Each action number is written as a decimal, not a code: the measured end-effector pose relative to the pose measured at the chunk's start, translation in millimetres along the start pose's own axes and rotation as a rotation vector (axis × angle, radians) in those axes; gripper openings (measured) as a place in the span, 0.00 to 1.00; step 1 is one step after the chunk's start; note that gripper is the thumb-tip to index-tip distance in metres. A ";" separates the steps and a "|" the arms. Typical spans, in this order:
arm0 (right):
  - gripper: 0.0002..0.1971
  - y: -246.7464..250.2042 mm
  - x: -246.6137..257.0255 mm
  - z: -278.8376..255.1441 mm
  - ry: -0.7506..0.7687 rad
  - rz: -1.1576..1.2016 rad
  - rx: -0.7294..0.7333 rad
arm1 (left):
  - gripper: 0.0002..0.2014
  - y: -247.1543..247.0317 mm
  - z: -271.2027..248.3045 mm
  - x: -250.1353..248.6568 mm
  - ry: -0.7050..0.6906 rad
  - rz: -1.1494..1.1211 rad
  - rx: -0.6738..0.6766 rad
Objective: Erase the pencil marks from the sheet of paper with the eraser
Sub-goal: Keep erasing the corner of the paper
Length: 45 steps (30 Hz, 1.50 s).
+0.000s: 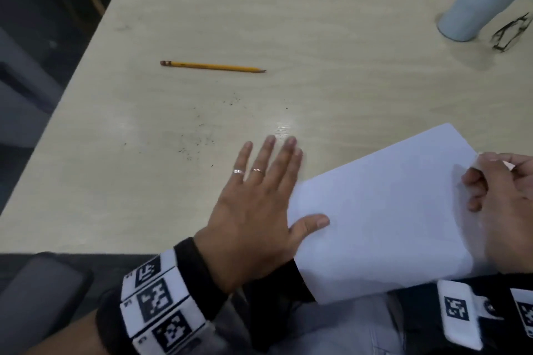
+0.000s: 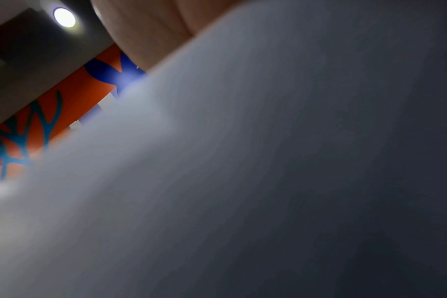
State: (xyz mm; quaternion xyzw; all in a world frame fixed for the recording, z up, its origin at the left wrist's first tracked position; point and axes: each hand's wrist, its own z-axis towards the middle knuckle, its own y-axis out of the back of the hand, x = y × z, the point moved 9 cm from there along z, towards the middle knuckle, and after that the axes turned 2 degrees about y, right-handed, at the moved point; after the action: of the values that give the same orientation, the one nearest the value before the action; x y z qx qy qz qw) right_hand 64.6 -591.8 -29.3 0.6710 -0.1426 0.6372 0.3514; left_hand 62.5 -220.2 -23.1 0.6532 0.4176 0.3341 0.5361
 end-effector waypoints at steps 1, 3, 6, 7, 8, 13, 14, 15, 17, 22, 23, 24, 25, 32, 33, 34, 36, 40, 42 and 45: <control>0.14 -0.3 -0.3 0.7 0.004 -0.010 0.003 | 0.53 2.1 1.1 18.1 0.124 0.013 0.029; 0.17 0.1 0.5 1.7 0.024 -0.019 -0.009 | 0.55 9.8 -1.5 27.9 0.203 -0.028 0.028; 0.20 -2.3 -0.3 5.1 0.015 -0.002 -0.041 | 0.48 18.7 -21.0 -26.3 -0.195 -0.068 -0.083; 0.21 -2.5 -2.0 6.5 -0.004 0.013 -0.063 | 0.45 13.4 -32.5 -44.7 -0.328 -0.062 -0.098; 0.22 -1.7 -2.1 7.1 -0.016 0.047 -0.091 | 0.43 7.5 -41.1 -54.0 -0.387 -0.047 -0.097; 0.12 5.8 18.6 1.0 0.020 0.212 -0.148 | 0.43 -3.1 -33.9 -45.8 -0.253 -0.100 -0.090; 0.11 10.9 23.4 -0.4 0.007 0.229 -0.146 | 0.43 -1.3 -27.7 -44.7 -0.229 -0.113 -0.082; 0.11 19.5 28.7 -0.2 0.008 0.203 -0.145 | 0.43 0.6 -20.9 -43.7 -0.209 -0.116 -0.073; 0.11 45.2 37.6 1.2 0.057 0.038 -0.144 | 0.43 2.6 -10.1 -43.4 -0.188 -0.106 -0.061; 0.06 94.0 27.5 -14.2 0.095 -0.174 -0.093 | 0.42 -3.1 -2.3 -42.5 -0.191 -0.092 -0.094; 0.04 95.3 25.8 -19.2 0.107 -0.214 -0.072 | 0.41 -4.5 -3.1 -42.8 -0.189 -0.088 -0.104; 0.03 94.6 24.9 -23.9 0.122 -0.257 -0.047 | 0.41 -5.6 -3.6 -43.4 -0.185 -0.086 -0.110; 0.03 91.8 24.7 -28.3 0.136 -0.296 -0.025 | 0.41 -5.0 -3.3 -44.4 -0.182 -0.091 -0.119; 0.06 39.1 54.4 -47.3 0.295 -0.444 0.119 | 0.42 6.0 6.2 -72.6 -0.244 -0.235 -0.166; 0.06 30.0 58.9 -50.1 0.323 -0.458 0.150 | 0.42 3.6 6.4 -74.4 -0.246 -0.223 -0.157; 0.05 21.5 63.2 -53.7 0.353 -0.473 0.182 | 0.43 0.9 5.8 -75.0 -0.242 -0.194 -0.147; 0.05 9.3 65.4 -58.9 0.394 -0.474 0.230 | 0.43 -2.9 4.0 -73.4 -0.229 -0.154 -0.129; 0.04 -9.2 55.5 -65.7 0.351 -0.431 0.302 | 0.42 -0.7 -1.2 -64.4 -0.193 -0.139 -0.136; 0.04 -18.6 55.8 -70.5 0.352 -0.440 0.329 | 0.41 3.5 0.3 -59.2 -0.170 -0.136 -0.159; 0.04 -27.1 63.9 -76.2 0.372 -0.455 0.347 | 0.37 8.1 7.1 -56.5 -0.141 -0.176 -0.214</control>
State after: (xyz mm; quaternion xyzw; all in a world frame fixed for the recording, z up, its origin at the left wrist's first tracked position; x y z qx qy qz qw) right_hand 33.8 -506.3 19.4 0.6076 0.1879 0.6688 0.3850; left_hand 46.1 -274.9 -16.0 0.5751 0.3965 0.2815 0.6579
